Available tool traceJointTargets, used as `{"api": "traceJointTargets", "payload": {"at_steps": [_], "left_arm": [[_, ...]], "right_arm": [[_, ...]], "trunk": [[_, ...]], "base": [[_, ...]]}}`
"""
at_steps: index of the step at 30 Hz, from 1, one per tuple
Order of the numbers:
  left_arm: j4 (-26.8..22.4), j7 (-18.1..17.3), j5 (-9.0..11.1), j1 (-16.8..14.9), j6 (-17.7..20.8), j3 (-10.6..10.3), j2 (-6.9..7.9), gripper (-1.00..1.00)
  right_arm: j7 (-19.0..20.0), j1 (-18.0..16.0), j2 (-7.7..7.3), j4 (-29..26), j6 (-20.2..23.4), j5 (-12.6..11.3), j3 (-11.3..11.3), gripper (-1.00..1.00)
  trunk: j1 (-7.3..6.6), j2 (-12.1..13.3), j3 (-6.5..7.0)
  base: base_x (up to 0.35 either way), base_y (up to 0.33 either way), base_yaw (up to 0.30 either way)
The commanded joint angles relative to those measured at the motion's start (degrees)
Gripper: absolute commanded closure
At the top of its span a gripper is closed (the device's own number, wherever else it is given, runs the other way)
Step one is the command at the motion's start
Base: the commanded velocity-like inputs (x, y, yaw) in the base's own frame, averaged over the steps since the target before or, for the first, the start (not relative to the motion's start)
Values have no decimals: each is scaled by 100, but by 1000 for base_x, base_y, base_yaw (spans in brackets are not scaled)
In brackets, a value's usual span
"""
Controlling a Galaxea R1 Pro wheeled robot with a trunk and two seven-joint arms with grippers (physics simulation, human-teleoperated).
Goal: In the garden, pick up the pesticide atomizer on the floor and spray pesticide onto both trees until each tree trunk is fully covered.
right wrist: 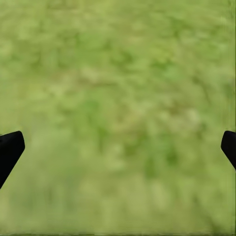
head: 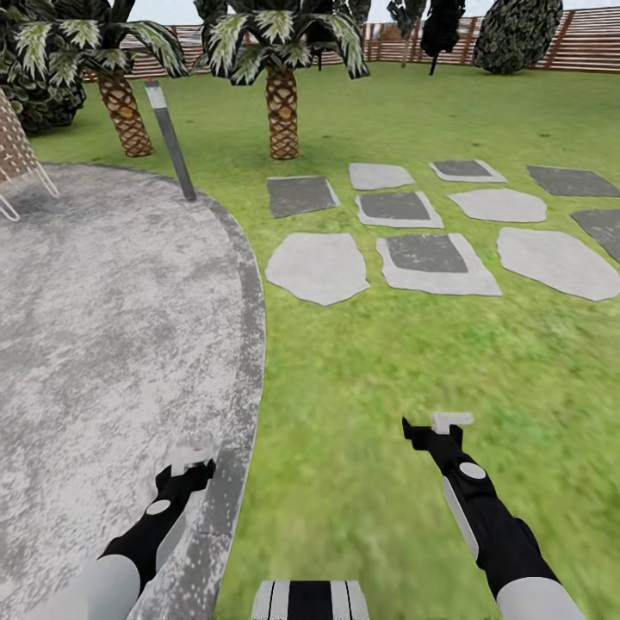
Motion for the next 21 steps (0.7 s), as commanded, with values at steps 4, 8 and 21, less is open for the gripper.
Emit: {"api": "traceJointTargets", "payload": {"at_steps": [4, 8, 21], "left_arm": [[-1, -1, -1, -1, -8, 0, -6, -100], [2, -8, -1, -8, -11, 0, -2, -100], [8, -4, -1, -10, -14, -94, 0, -100]], "right_arm": [[-2, 0, 0, -2, 0, -1, 0, -100], [-2, 0, 0, -3, 0, 1, -2, -100], [-4, 0, 0, -3, 1, -1, 5, -100]], "trunk": [[10, -6, -126], [20, -11, -251], [30, -16, -368]], "base": [[0, 0, 0], [0, 0, 0], [0, 0, 0]]}}
